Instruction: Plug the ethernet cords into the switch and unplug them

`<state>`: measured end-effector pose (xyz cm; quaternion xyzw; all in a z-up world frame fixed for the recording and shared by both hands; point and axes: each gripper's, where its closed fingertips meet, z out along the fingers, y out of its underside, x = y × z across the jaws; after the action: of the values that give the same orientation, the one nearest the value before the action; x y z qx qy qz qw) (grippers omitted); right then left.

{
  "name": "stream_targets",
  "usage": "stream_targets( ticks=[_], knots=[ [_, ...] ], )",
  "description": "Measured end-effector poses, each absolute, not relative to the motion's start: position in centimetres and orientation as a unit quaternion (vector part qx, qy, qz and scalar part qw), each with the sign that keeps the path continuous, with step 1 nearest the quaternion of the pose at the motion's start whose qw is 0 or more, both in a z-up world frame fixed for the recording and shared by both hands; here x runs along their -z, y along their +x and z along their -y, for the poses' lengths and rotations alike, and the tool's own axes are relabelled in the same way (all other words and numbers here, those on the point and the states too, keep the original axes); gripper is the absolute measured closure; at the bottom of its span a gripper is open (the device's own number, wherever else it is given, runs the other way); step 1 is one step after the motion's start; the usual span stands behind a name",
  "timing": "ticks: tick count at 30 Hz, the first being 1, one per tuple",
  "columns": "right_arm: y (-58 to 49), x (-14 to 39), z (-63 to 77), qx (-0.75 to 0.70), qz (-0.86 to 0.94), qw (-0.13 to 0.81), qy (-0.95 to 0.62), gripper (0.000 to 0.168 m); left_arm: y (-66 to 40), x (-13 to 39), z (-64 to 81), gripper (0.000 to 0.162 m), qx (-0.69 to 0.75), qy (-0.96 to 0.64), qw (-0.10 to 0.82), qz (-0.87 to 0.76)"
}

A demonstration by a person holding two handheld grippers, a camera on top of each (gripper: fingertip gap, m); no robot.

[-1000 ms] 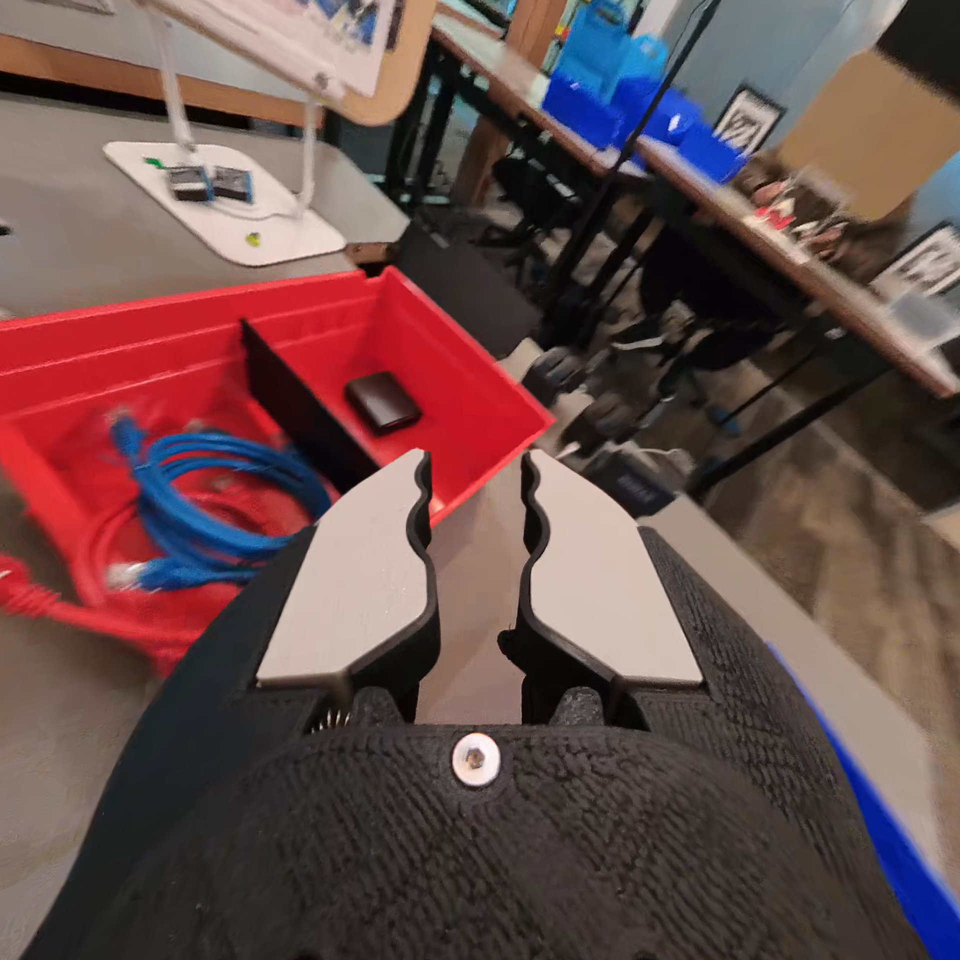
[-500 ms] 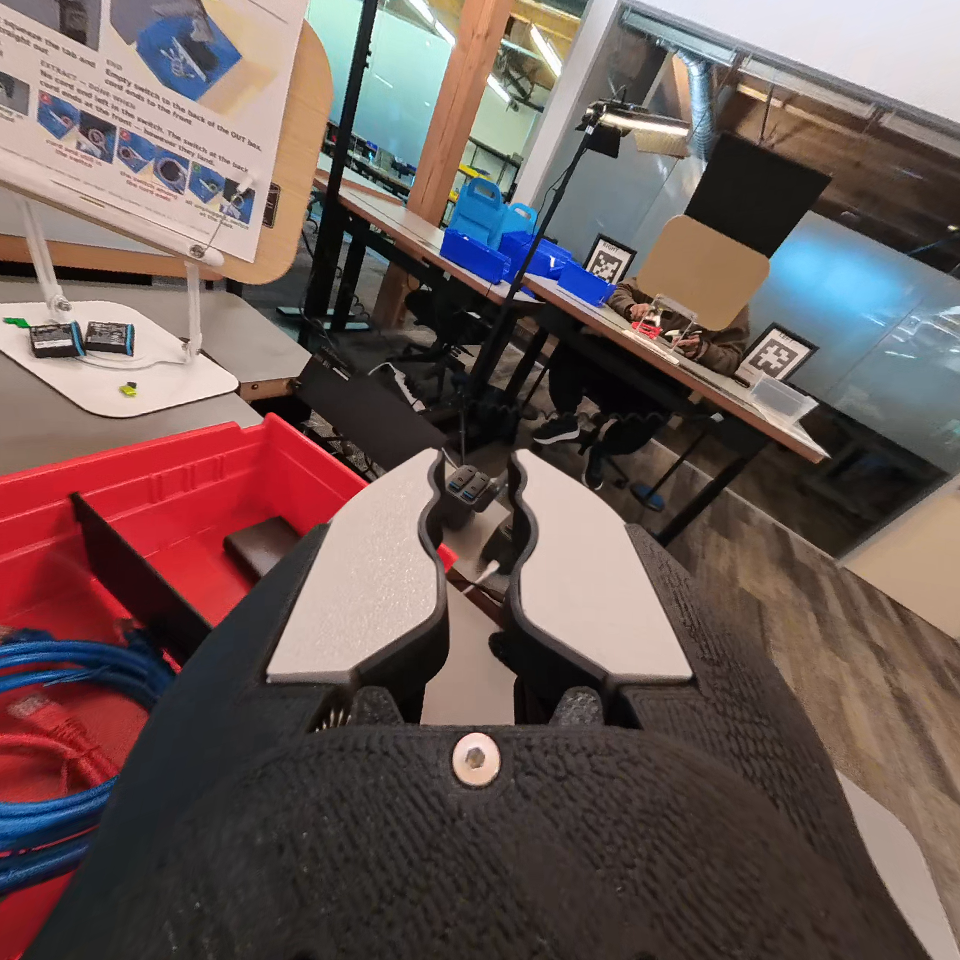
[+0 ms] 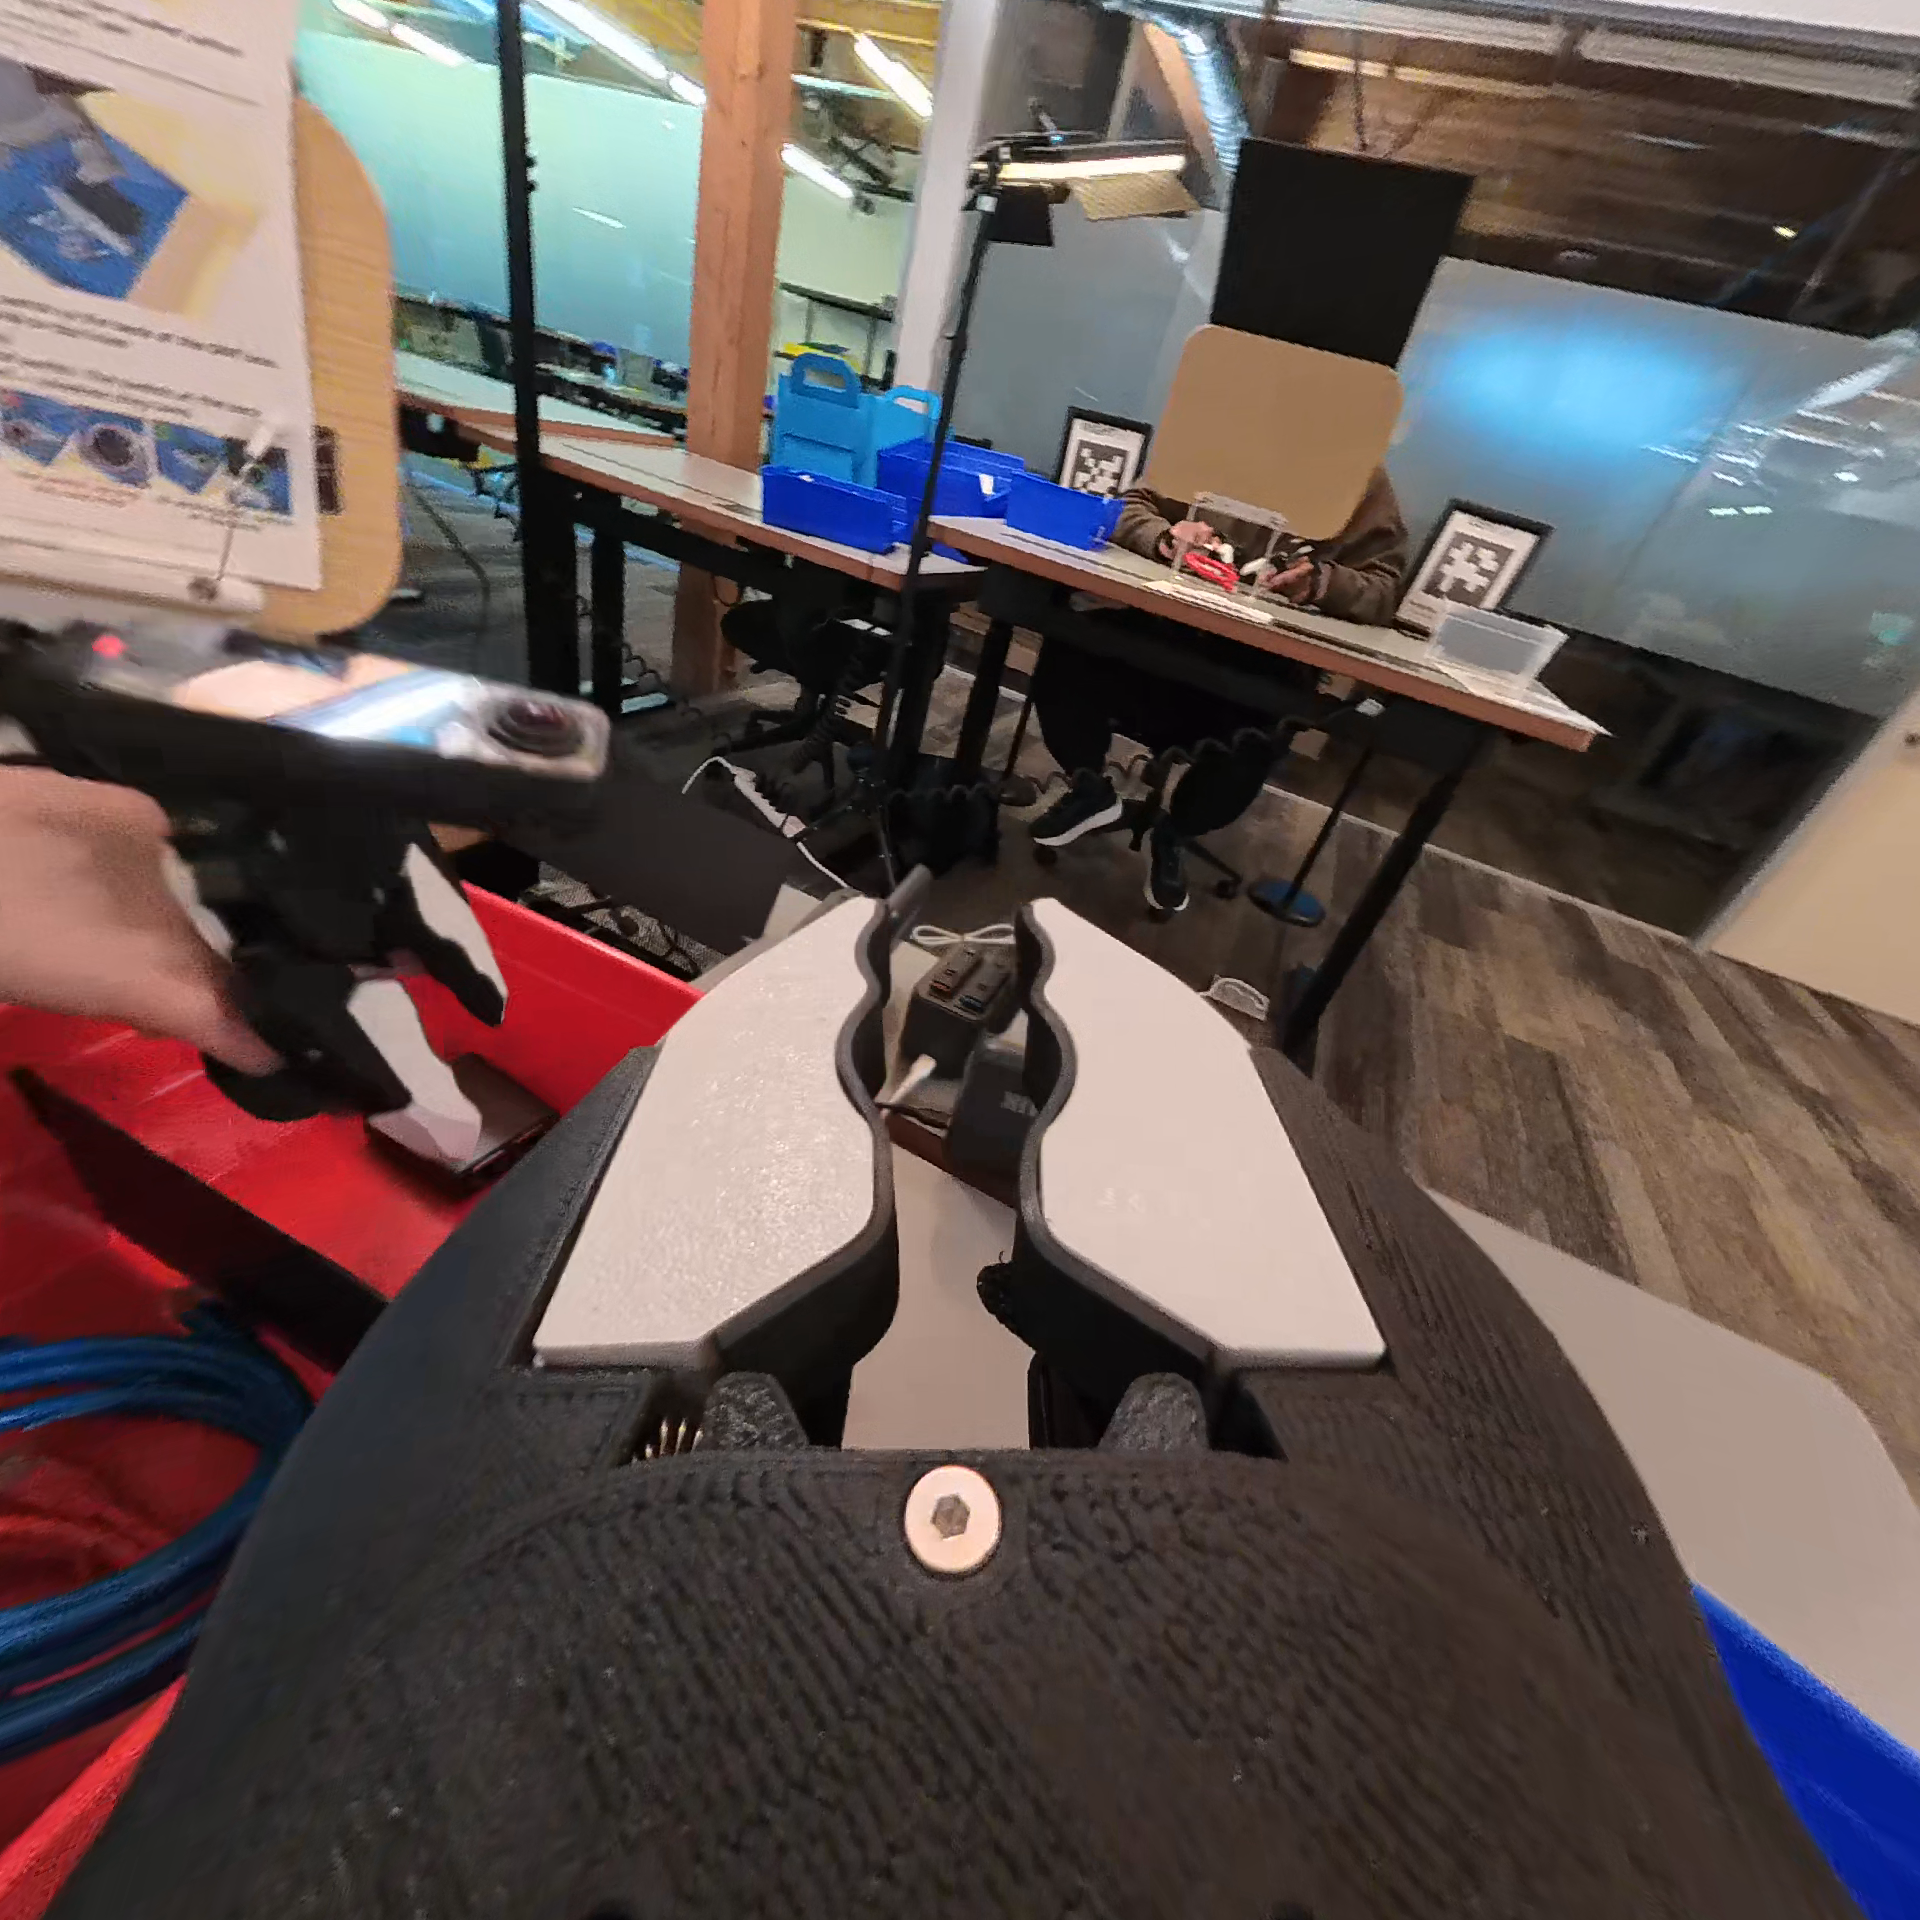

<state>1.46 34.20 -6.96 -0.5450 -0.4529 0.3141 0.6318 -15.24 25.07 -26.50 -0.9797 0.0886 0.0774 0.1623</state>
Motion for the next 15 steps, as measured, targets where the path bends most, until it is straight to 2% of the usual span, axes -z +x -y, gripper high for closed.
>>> stream_targets(
  ticks=[1,4,6,8,12,15],
  knots=[
    [1.9,6.9,-34.6,-0.318,0.441,0.633,-0.551,0.147,-15.6,27.2,-25.2,0.095,-0.072,-0.986,0.136,-0.07],
    [2.6,6.4,-35.1,-0.338,0.416,0.637,-0.555,0.147,-16.6,28.3,-25.2,0.092,-0.068,-0.995,0.07,-0.015],
    [2.9,6.0,-35.1,-0.348,0.408,0.639,-0.552,0.147,-17.6,28.5,-24.9,0.1,-0.082,-0.996,0.04,0.003],
    [2.9,5.8,-34.9,-0.355,0.406,0.64,-0.548,0.147,-18.4,28.5,-24.6,0.1,-0.095,-0.995,0.02,0.018],
    [2.5,5.8,-34.5,-0.357,0.413,0.637,-0.544,0.147,-18.5,29.4,-23.6,0.08,-0.081,-0.995,-0.011,0.054],
    [2.1,5.9,-34.1,-0.357,0.423,0.633,-0.541,0.147,-18.3,30.2,-23.6,0.077,-0.053,-0.995,-0.003,0.088]
  ],
)
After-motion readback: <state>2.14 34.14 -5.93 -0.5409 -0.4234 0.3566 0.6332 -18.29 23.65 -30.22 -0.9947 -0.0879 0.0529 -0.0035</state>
